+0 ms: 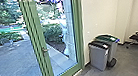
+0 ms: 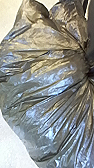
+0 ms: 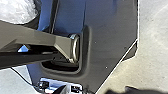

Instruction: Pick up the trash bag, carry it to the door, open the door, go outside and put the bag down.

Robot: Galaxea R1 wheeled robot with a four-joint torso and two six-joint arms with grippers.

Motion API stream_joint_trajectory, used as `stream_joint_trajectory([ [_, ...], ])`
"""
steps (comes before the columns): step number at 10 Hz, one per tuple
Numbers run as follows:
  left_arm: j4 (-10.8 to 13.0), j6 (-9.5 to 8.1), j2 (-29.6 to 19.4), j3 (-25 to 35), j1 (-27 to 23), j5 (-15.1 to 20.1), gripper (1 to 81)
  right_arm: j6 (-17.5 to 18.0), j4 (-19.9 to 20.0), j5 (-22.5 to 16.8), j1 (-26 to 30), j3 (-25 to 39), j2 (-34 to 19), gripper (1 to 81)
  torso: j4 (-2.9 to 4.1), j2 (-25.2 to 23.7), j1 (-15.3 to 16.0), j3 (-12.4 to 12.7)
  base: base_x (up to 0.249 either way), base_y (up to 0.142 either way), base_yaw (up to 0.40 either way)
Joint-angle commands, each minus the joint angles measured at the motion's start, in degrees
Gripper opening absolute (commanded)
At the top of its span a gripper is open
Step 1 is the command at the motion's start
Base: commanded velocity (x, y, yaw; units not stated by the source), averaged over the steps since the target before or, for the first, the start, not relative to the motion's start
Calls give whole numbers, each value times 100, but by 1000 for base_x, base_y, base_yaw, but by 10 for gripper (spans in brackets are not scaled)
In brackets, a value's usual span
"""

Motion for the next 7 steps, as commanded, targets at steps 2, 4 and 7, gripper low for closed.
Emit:
stream_joint_trajectory([
  [2, 69, 33, -17, 15, -265, 321, 10, -2, -11, -324, 202, -2, 20, 811, 0, 0, 2, 0, 149, 0, 0],
  [4, 69, 33, -8, 32, -256, 330, 10, -2, -11, -324, 202, -2, 20, 811, 0, 0, 0, 0, 149, 0, 0],
  [7, 69, 33, -8, 32, -256, 330, 10, -2, -11, -324, 202, -2, 20, 811, 0, 0, 0, 0, 149, 0, 0],
])
